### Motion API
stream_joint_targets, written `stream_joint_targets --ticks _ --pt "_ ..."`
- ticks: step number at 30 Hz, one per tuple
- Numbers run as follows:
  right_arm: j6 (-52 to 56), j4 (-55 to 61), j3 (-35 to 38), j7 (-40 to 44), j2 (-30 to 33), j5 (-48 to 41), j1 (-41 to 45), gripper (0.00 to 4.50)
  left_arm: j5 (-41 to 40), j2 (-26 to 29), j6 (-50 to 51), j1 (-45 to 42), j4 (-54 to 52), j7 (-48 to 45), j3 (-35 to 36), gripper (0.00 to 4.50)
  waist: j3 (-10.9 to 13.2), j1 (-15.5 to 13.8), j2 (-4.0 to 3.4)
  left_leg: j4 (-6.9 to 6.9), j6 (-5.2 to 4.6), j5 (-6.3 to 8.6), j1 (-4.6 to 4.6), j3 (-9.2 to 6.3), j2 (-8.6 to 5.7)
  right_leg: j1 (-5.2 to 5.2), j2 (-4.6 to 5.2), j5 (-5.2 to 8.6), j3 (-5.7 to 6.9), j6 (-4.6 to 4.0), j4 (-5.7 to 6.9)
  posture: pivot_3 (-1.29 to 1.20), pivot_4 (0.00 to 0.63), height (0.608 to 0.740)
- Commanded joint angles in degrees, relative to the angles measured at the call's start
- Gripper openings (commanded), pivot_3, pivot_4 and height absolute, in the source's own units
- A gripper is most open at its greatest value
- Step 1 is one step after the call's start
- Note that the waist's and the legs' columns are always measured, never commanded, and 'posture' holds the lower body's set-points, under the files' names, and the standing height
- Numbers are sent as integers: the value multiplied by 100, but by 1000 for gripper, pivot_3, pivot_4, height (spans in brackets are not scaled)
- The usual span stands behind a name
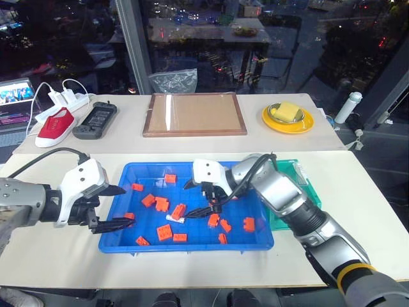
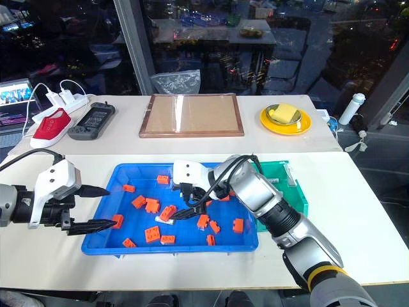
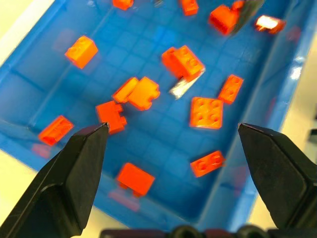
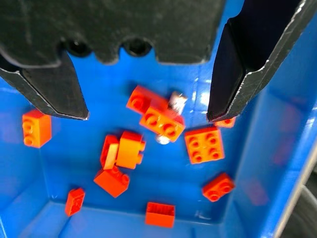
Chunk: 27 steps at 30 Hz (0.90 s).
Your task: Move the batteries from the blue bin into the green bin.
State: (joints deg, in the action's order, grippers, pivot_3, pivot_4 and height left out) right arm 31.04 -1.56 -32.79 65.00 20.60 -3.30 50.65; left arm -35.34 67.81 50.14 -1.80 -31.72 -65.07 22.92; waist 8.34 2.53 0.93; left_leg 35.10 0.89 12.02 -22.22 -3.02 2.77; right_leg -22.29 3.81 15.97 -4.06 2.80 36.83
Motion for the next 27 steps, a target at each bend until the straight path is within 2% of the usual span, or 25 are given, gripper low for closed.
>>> stream_joint_targets --ticks 1,12,21,22,23,27 --pt "-295 -251 -32 -210 -284 186 148 4429 -63 71 25 -24 -113 90 146 4500 0 9 0 -1 0 0 3 0 0 0 -1 0 0 0 1 0 150 740" --pt "-579 -752 -180 -405 -645 568 33 4429 -52 222 -91 135 -144 10 -44 4500 0 15 0 -4 1 0 4 0 4 -1 -5 -1 -1 -2 3 0 150 740" --pt "-480 -717 -92 -59 -598 338 -29 4429 -21 289 -221 51 -37 -18 -164 4500 0 21 0 -4 3 2 5 0 5 -1 -6 0 -1 -2 2 0 150 740" --pt "-497 -790 -102 -62 -640 337 -30 3919 -18 295 -240 41 -19 -20 -182 4500 0 22 0 -4 3 2 5 0 5 -1 -6 0 0 -2 2 0 150 740" --pt "-548 -900 -125 -78 -689 356 -41 3782 -8 302 -266 23 -2 -19 -212 4500 0 23 0 -4 3 2 5 0 5 -1 -6 0 -1 -2 3 0 150 740" --pt "-718 -1287 -160 -88 -797 412 -103 2425 -15 276 -295 -86 15 28 -314 4500 0 22 0 -5 3 2 6 0 5 -1 -6 0 -1 -2 2 0 150 740"
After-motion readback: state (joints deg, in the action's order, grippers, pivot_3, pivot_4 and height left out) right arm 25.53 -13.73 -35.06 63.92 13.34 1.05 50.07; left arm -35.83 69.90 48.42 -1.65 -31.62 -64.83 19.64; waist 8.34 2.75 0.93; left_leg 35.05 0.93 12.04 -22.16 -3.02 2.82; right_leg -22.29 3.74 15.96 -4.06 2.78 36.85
